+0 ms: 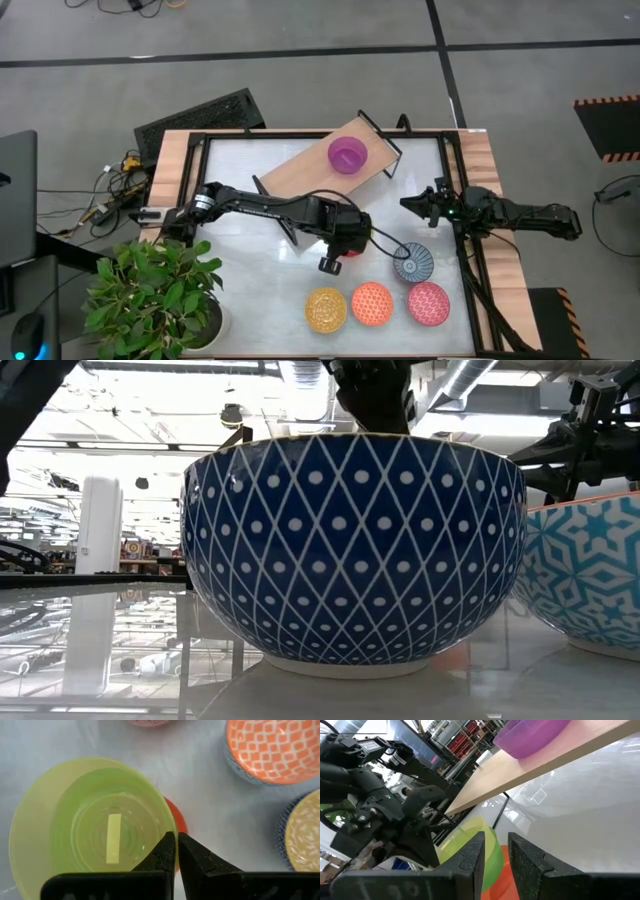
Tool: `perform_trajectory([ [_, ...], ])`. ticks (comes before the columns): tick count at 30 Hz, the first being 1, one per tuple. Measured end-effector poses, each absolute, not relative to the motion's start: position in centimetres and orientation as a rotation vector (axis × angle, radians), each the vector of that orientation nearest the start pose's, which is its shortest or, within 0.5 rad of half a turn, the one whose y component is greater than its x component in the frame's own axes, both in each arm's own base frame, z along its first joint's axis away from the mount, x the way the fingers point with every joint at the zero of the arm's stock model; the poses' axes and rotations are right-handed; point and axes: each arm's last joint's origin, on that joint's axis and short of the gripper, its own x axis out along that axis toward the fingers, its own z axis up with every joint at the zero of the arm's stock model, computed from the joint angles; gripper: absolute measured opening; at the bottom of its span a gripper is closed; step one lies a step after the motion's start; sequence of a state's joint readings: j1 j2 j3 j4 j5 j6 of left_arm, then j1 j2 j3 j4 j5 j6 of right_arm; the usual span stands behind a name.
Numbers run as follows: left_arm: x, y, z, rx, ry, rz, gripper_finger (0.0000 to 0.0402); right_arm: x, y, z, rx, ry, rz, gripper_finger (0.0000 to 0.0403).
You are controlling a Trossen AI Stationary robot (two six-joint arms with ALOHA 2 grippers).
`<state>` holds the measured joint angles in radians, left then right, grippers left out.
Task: Place and stack bowls onto a shelf
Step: Stack the yellow bowl on top of the purple bowl on the shelf
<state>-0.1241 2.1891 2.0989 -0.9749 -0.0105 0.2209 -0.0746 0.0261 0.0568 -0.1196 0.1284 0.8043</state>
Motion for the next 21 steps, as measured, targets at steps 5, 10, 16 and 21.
perform_trajectory([
  [5, 46.77, -5.63, 27.01, 0.281, 1.044, -0.202, 0.0, 9.49, -0.88, 16.91, 0.813, 0.03, -0.167, 0.0113],
  [10, 47.06, -5.6, 27.17, 0.292, 1.012, -0.18, 0.0, 9.51, -0.76, 16.9, 0.829, 0.046, -0.13, 0.0113],
  [16, 47.38, -5.59, 27.36, 0.304, 0.973, -0.188, 0.0, 9.63, -0.61, 16.79, 0.848, 0.066, -0.122, 0.0113],
  [21, 47.47, -5.44, 27.42, 0.308, 0.964, -0.172, 0.0, 10.14, -0.44, 16.31, 0.847, 0.129, -0.132, 0.0113],
])
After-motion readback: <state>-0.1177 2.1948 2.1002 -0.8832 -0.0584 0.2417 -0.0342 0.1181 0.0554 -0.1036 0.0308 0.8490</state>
